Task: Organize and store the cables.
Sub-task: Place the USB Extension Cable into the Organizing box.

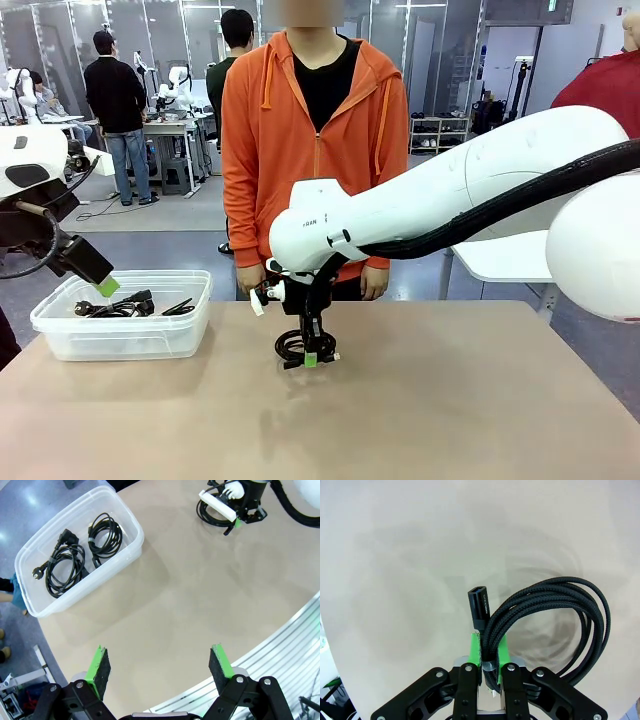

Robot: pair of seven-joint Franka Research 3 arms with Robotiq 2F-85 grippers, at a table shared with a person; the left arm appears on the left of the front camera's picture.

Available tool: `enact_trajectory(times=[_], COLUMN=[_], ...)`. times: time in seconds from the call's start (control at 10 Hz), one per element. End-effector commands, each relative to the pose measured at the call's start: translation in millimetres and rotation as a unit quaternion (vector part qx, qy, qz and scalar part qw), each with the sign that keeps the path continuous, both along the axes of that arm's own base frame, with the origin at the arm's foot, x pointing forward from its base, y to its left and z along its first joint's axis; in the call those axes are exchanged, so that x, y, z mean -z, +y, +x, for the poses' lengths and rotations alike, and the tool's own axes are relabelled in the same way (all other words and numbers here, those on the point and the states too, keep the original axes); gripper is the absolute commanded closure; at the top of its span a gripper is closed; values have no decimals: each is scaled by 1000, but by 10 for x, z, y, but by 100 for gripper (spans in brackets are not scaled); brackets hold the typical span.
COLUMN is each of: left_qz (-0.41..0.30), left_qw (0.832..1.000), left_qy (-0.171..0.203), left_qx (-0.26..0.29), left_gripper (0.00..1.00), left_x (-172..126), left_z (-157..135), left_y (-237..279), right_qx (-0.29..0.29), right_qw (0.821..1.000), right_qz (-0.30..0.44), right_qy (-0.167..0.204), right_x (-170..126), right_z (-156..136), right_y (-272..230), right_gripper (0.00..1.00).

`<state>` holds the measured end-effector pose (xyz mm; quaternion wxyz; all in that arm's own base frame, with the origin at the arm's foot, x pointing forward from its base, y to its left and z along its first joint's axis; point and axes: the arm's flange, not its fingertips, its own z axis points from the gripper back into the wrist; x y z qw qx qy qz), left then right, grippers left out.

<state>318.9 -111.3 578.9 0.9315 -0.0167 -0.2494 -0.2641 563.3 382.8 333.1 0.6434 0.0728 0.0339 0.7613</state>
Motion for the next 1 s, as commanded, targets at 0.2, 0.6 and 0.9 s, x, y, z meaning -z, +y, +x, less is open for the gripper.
enact_trajectory(times=[0.2,0.6,0.9], left_qz=[2,2,2], left_qw=[1000,1000,1000], left_qy=[2,2,2], left_qx=[-1,-1,-1], left_gripper=[0,0,0], left_x=[-3,-3,-3], left_z=[-15,-15,-15], left_y=[7,7,7], right_qx=[7,2,5], right_qw=[1000,1000,1000], right_qz=[0,3,13], right_qy=[-1,12,6], right_x=[44,38,-76], right_z=[-95,-95,-83], right_y=[-25,-44,-133], right_gripper=[69,0,0])
